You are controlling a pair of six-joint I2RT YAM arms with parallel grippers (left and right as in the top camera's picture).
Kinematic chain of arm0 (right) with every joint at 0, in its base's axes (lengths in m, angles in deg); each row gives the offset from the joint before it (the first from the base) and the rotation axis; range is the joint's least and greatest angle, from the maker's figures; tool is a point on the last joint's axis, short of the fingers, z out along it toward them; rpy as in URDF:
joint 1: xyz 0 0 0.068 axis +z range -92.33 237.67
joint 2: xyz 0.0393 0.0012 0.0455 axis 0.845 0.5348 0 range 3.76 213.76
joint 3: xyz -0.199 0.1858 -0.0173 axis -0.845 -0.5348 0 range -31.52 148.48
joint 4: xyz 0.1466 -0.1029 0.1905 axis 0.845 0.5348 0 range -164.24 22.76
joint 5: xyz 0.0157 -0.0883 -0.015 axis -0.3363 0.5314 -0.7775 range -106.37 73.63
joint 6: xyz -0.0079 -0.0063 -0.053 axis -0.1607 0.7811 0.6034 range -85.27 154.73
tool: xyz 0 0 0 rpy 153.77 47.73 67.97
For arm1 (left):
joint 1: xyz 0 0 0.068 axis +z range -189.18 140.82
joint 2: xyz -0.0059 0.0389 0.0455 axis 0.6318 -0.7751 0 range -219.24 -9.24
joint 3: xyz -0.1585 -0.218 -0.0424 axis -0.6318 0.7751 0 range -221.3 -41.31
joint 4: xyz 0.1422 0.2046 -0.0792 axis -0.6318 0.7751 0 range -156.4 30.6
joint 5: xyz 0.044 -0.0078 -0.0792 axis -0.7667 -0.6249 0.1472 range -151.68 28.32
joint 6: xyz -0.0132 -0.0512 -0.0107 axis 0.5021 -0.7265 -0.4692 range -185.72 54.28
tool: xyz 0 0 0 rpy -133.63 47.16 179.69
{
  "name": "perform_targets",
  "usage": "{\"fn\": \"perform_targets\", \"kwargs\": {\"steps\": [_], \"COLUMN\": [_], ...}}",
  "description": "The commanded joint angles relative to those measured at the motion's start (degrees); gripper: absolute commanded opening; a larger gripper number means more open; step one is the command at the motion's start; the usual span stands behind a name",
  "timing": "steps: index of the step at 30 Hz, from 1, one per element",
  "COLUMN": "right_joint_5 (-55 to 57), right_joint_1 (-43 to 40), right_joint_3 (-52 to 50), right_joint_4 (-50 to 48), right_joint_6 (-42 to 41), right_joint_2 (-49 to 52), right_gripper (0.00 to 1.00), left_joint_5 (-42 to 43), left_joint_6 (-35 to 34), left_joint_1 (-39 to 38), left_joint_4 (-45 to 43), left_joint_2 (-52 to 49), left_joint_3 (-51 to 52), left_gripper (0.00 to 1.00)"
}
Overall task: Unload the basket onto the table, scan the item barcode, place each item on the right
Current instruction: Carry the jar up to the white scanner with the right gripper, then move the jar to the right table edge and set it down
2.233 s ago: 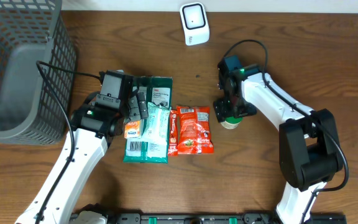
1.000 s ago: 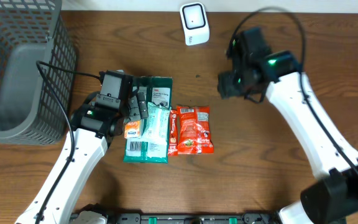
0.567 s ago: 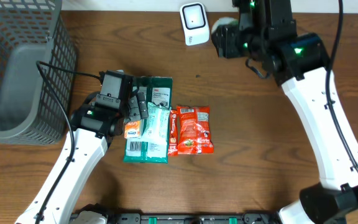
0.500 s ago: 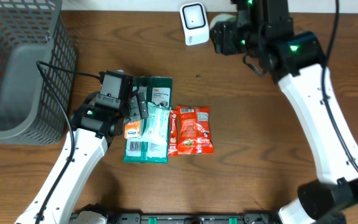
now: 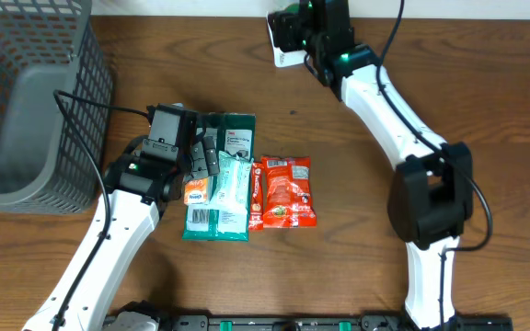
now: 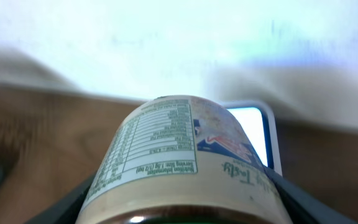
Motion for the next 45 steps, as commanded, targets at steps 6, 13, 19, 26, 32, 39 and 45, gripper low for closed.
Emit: {"fn": "perform_targets", "kwargs": {"steps": [6, 13, 19, 26, 32, 39, 45], "right_joint_5": [8.61, 8.61, 8.61, 8.66, 8.61, 1.05, -6.60], "right_joint_1": [0.39, 0.44, 0.44, 0.42, 0.17, -0.57, -2.03], "right_joint_3": [0.98, 0.98, 0.98, 0.98, 0.98, 0.98, 0.98], "right_joint_4": [-18.51, -32.13, -32.79, -33.24, -34.21, -32.70, -7.37], "right_joint_6": [-1.29, -1.31, -1.73, -1.70, -1.70, -1.68, -2.47], "right_joint_2": [8.04, 14.82, 15.45, 15.45, 15.43, 11.65, -3.78], "right_gripper": [0.25, 0.27, 0.27, 0.27, 0.27, 0.28, 0.29], "left_joint_5": [-0.72, -0.70, -0.70, -0.70, -0.72, -0.72, -0.72], "left_joint_6": [-0.33, -0.33, -0.33, -0.33, -0.31, -0.31, -0.31], "left_joint_1": [0.02, 0.02, 0.02, 0.02, 0.02, 0.02, 0.02], "left_joint_4": [-0.09, -0.09, -0.09, -0.09, -0.09, -0.09, -0.07], "left_joint_2": [0.00, 0.00, 0.00, 0.00, 0.00, 0.00, 0.00], "left_joint_3": [-0.94, -0.94, -0.94, -0.94, -0.94, -0.92, -0.90], "left_gripper": [0.93, 0.93, 0.93, 0.93, 0.93, 0.93, 0.93]}}
